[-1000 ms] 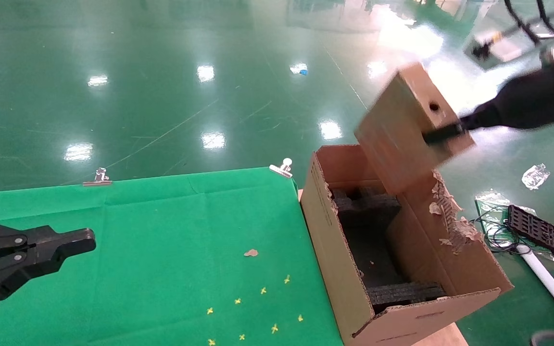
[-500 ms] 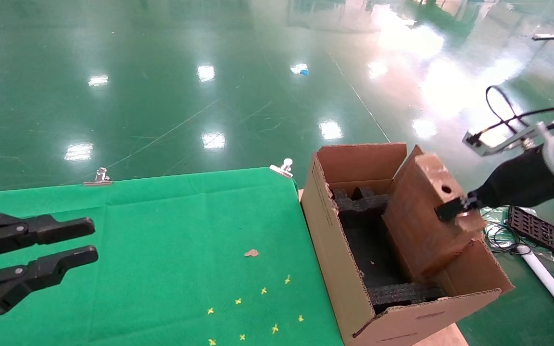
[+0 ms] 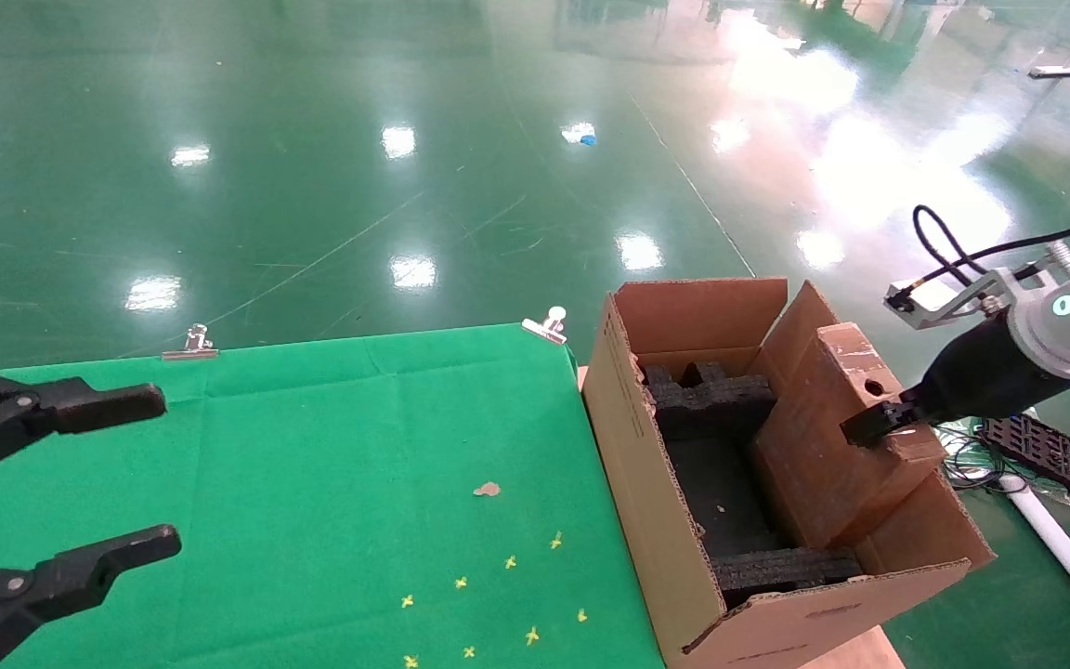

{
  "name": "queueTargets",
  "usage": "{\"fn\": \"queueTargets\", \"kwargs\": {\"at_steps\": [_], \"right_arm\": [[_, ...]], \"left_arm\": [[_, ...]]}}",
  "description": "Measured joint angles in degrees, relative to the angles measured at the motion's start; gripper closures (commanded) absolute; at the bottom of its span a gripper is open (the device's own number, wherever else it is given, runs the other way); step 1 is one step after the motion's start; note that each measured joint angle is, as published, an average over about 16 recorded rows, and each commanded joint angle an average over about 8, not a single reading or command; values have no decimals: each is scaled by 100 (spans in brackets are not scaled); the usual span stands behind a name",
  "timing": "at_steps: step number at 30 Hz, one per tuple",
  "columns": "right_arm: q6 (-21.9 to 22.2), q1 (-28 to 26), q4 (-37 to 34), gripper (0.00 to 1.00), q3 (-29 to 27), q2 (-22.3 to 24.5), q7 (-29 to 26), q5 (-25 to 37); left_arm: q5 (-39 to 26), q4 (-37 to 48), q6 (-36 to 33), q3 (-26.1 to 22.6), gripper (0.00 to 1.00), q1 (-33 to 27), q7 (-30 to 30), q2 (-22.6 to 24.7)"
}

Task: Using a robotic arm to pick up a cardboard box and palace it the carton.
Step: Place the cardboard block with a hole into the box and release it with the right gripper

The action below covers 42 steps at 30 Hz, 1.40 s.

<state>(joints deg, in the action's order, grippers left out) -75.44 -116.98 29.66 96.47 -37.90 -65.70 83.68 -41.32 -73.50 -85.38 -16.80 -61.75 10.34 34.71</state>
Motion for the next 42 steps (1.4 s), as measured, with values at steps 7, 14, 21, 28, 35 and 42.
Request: {"fn": "queueTargets", "kwargs": {"at_steps": [7,14,21,28,35,42], "right_arm": [[238,430,-512,100,7,-382,171,-80],[444,851,-1016,100,-4,-785,324,-172],[648,1251,-1405,100,-34,-1099,465,-266],[873,1603,-1709,100,-83,-1295,639,-368],[1017,1809,-1949,43,-162,-1354,898,-494],[1028,1828,-2143,0,-216,-1367,1139,-571]], "left_arm": [[2,0,1,-2,0,-1,-1,-1],[3,0,2,-5,0,-1,-2,-2],[5,0,3,-7,0,-2,-4,-3],[6,0,4,-9,0,-2,-5,-4],[8,0,5,-12,0,-3,-6,-5],[10,0,6,-14,0,-3,-7,-6]]}}
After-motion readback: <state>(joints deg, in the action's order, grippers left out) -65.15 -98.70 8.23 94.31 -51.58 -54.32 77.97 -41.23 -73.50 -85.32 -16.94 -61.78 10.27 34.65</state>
